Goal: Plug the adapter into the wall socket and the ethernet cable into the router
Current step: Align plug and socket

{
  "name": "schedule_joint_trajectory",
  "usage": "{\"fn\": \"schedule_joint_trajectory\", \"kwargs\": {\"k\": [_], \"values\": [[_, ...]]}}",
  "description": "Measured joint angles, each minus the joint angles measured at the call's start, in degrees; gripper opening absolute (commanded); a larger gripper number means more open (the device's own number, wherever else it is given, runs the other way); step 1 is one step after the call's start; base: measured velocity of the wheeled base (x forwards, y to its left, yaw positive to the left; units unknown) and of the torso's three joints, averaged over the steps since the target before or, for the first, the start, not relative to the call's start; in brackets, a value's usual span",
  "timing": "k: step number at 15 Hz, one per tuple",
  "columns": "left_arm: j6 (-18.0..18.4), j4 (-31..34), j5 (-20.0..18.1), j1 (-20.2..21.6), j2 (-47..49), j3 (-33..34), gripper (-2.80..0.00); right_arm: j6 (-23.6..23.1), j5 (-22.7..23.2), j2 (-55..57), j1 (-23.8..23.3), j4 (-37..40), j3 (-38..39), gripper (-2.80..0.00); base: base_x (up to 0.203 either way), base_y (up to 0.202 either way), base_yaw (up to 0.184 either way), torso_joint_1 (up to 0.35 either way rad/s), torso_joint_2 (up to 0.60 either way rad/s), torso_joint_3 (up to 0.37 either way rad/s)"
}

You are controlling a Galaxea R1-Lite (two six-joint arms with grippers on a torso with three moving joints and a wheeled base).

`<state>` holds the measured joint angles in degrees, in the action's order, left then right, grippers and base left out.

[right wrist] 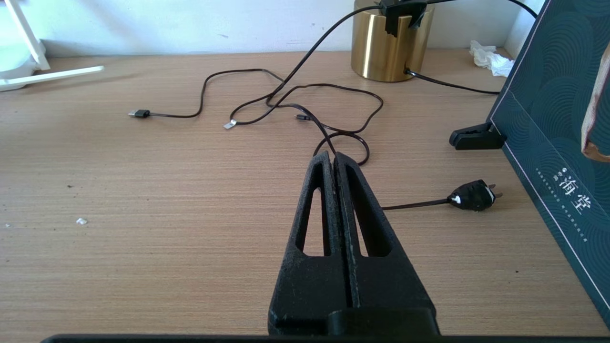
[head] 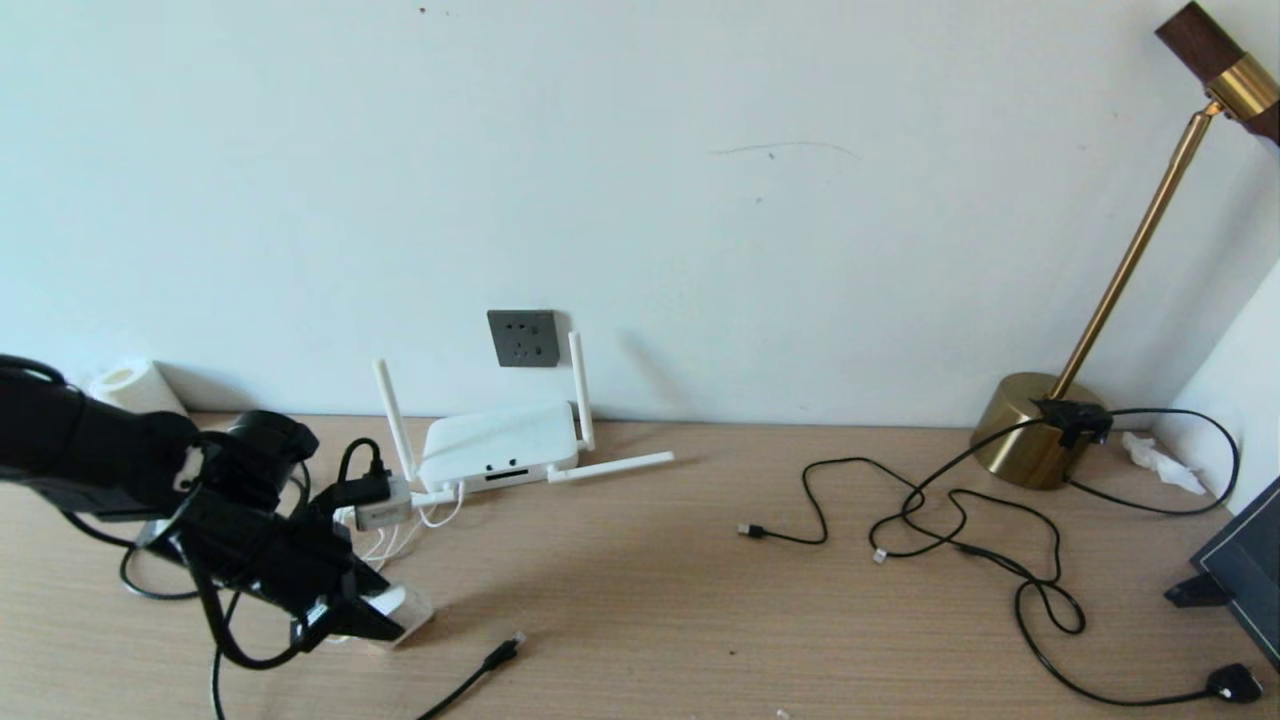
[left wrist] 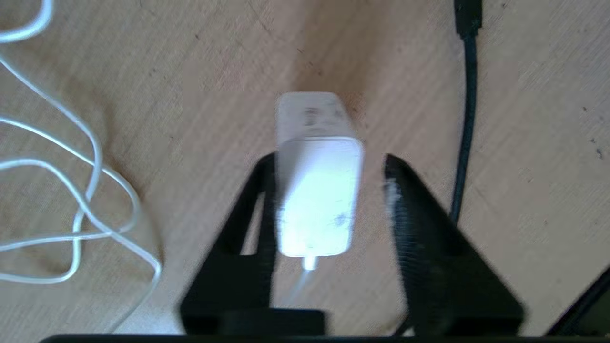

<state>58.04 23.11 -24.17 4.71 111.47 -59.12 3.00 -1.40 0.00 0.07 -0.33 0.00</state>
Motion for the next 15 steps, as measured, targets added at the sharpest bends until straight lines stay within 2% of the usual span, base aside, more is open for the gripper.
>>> {"fn": "schedule_joint_trajectory", "kwargs": {"k": [6,11,13,15], "values": [[0.3,-0.4,0.0,-0.2,0.0,0.2,0.00,0.0,0.0,0.0,0.0,0.0,0.0,-2.80,0.000,0.000,0.000,0.000,0.00,0.000],[0.7,-6.1,0.4,-1.4,-0.1,2.0,0.00,0.0,0.0,0.0,0.0,0.0,0.0,-2.80,0.000,0.000,0.000,0.000,0.00,0.000],[2.3,-6.4,0.5,-2.0,-0.2,2.2,0.00,0.0,0.0,0.0,0.0,0.0,0.0,-2.80,0.000,0.000,0.000,0.000,0.00,0.000],[5.5,-7.6,0.6,-2.1,-0.3,2.5,0.00,0.0,0.0,0.0,0.0,0.0,0.0,-2.80,0.000,0.000,0.000,0.000,0.00,0.000]]}}
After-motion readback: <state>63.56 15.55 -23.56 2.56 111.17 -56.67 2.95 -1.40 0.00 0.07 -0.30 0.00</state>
